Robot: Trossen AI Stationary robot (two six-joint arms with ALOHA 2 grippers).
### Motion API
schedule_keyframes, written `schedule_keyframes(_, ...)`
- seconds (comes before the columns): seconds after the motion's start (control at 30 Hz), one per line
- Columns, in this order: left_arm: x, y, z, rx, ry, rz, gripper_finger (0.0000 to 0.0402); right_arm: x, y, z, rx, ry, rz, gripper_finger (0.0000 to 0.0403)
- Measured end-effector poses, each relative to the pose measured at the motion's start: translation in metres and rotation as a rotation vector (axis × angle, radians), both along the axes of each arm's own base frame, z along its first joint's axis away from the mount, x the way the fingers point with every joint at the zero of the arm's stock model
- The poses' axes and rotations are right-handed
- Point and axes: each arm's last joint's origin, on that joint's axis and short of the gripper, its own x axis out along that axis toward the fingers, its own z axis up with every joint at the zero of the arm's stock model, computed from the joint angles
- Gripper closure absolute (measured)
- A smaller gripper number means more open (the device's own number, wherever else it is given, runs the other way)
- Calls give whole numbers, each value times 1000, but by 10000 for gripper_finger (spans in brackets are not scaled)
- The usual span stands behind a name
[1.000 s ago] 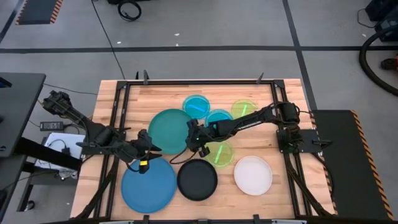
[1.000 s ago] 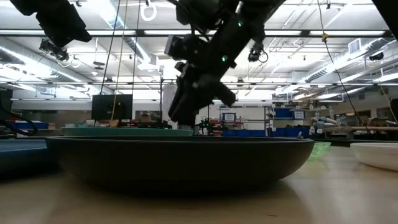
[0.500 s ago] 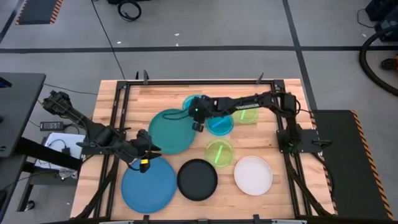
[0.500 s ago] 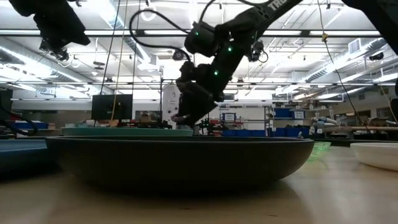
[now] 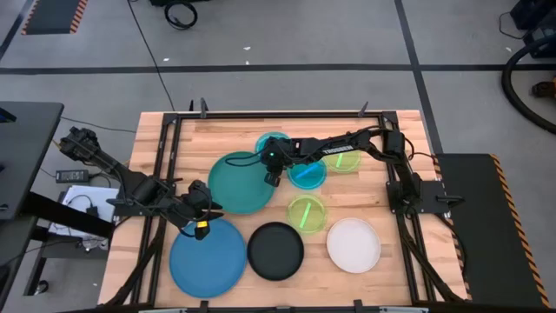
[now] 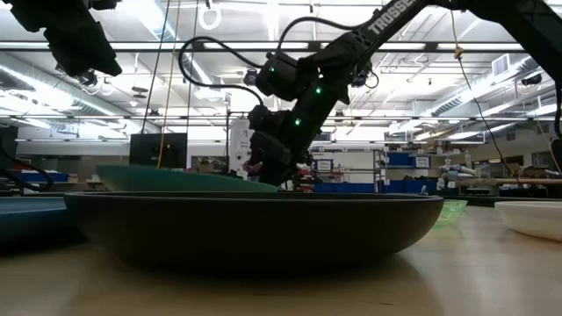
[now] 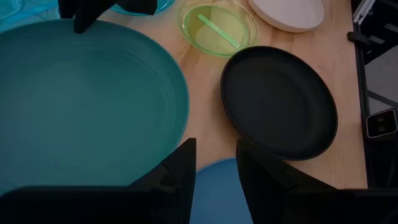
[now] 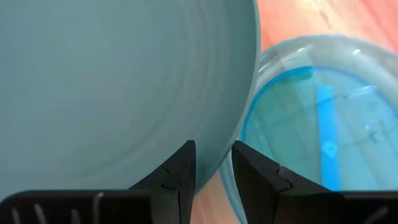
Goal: Stack plastic plates
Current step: Stack the green plate on top of the blue plate
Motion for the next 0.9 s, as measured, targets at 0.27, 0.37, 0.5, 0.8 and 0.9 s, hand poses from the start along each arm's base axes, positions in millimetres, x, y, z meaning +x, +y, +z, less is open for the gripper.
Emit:
schedule_keyframes(0.27,0,0,0,-2,0,2,281,2,0,-4,10,-10,-14,292)
schedule_keyframes(0.37,0,0,0,-3,0,3,281,2,0,-3,15,-19,-30,309)
schedule_keyframes(0.5,0,0,0,-3,0,3,281,4,-1,-2,-4,-38,-44,342)
schedule_keyframes(0.8,0,0,0,-17,7,-7,281,8,-2,1,-22,-90,-56,379)
schedule_keyframes(0.9,0,0,0,-21,7,-5,281,9,-4,3,-28,-107,-55,380)
